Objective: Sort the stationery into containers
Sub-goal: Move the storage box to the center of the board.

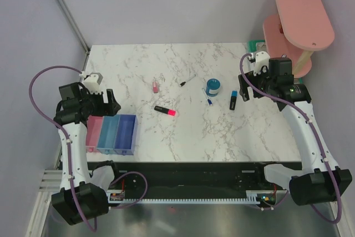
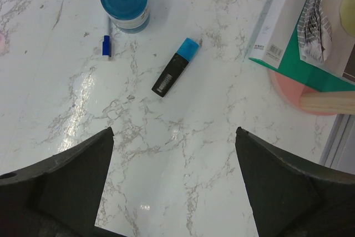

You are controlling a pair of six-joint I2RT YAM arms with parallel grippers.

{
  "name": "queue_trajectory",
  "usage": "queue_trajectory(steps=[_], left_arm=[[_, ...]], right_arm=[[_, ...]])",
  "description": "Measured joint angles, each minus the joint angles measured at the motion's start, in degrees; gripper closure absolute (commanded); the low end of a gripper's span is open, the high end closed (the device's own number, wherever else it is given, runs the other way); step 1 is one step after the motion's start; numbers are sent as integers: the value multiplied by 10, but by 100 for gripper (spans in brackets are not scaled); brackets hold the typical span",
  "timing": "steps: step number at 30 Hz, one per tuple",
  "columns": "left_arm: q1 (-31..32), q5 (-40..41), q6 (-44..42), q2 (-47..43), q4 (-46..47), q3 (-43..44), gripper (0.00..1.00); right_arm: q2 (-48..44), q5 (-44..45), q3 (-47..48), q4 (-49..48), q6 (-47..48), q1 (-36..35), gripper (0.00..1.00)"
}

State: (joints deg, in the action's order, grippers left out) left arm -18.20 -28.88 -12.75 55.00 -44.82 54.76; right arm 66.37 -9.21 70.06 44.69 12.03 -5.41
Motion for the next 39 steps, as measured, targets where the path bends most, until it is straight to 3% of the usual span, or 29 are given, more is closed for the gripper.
queue_trajectory(steps=[12, 25, 39], left_arm=[[0, 80, -8, -6, 1, -26, 21], [-1, 194, -66, 87, 22, -48, 24], [-1, 243, -111, 145, 79, -93, 46]], right_arm=[[-3, -2, -3, -1, 0, 0, 2], [-3, -13, -3, -1, 3, 0, 2], [-3, -15, -3, -1, 6, 0, 2]])
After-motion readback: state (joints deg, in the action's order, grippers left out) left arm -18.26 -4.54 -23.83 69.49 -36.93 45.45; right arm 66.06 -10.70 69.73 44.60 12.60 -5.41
